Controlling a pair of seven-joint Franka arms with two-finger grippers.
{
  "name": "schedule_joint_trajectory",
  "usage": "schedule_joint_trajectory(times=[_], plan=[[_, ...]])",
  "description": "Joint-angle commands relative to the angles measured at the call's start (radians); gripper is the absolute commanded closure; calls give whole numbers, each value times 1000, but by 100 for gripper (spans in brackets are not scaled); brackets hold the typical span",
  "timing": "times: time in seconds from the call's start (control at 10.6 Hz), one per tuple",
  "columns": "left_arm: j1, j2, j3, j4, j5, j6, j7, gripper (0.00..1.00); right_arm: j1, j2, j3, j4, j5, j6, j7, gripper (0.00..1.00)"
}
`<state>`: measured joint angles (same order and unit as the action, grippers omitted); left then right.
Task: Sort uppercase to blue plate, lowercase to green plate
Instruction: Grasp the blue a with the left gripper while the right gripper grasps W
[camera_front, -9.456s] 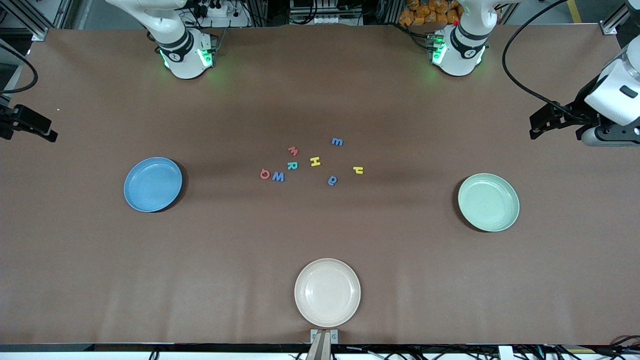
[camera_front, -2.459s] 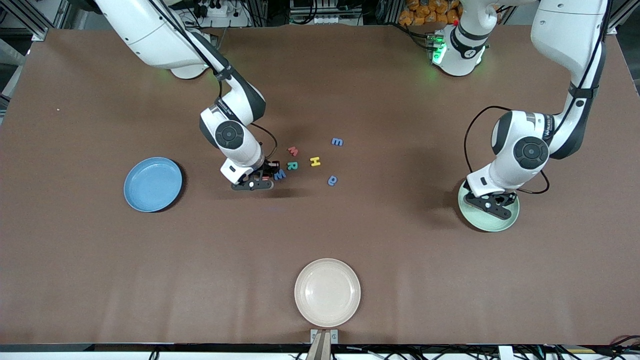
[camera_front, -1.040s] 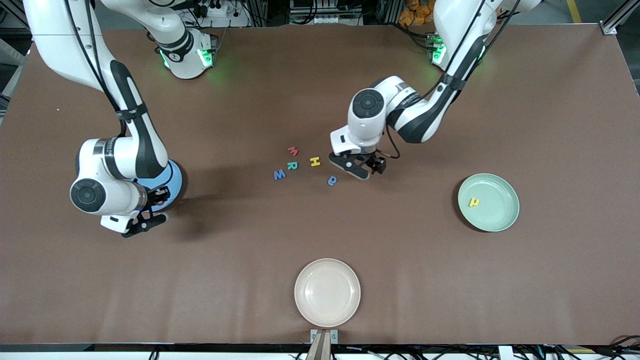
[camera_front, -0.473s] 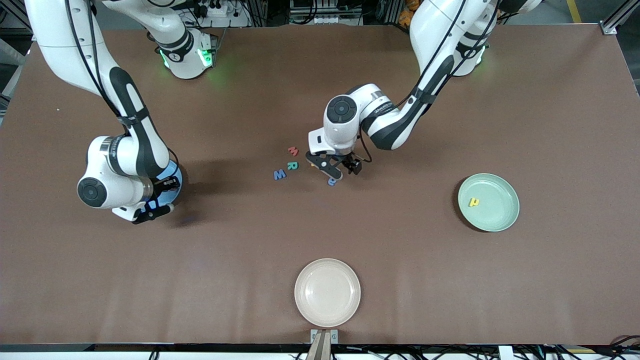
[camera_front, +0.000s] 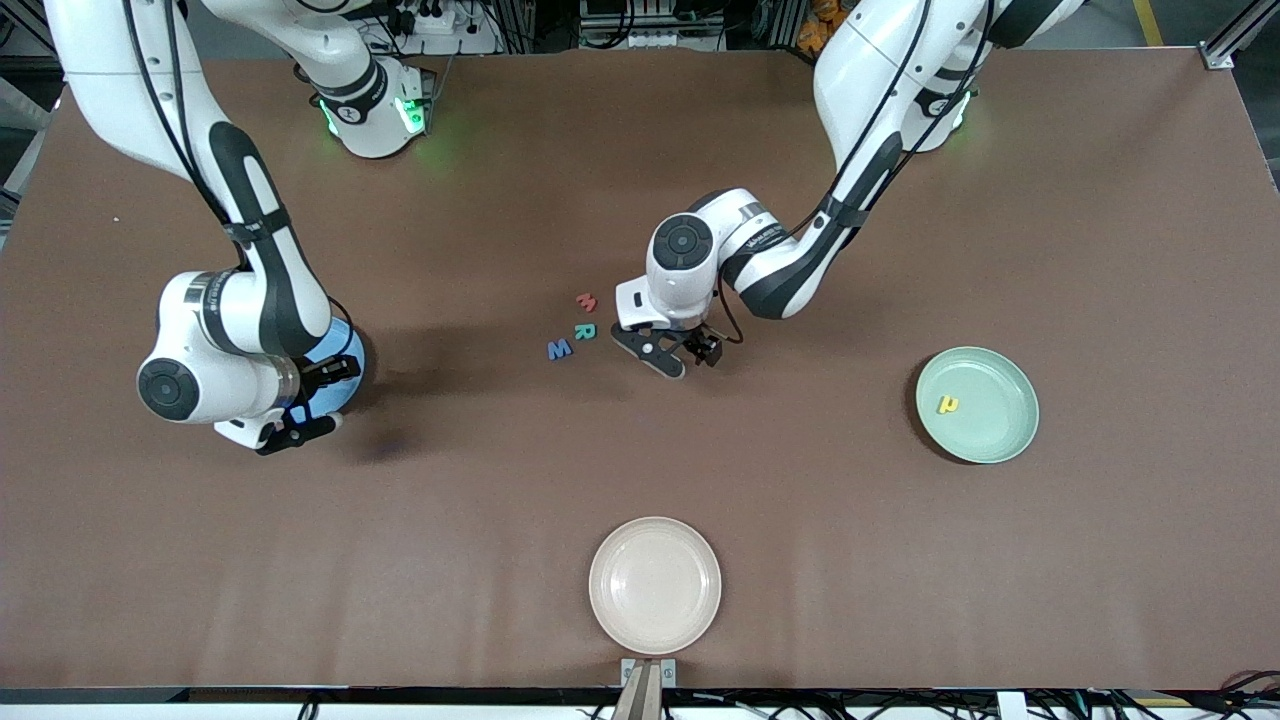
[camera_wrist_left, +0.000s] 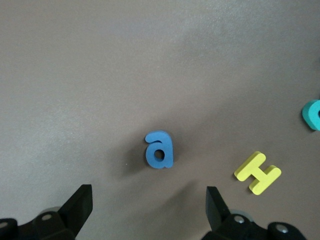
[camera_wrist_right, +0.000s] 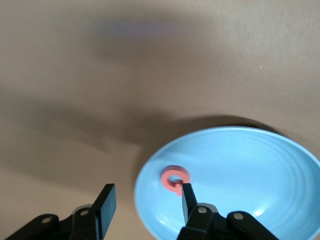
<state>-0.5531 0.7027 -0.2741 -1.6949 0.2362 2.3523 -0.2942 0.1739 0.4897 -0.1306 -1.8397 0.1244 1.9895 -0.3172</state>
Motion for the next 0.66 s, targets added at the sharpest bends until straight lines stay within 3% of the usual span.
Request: schedule_joint_trajectory(times=[0.0,0.19,0.38,0.57], plan=[[-24,43,15,61,-11,-10,23,0,85,-55,12,-1,14,-20,162,39],[-40,67,29,81,-11,-10,24,3,159,-62,60,-3,14,30,370,36],[-42,77,38,87,-11,-10,30,12,191,-53,144,-33,14,176,487,37],[-42,87,39,90,-12,-10,33,30,223,-49,184,-91,12,316,530,37]])
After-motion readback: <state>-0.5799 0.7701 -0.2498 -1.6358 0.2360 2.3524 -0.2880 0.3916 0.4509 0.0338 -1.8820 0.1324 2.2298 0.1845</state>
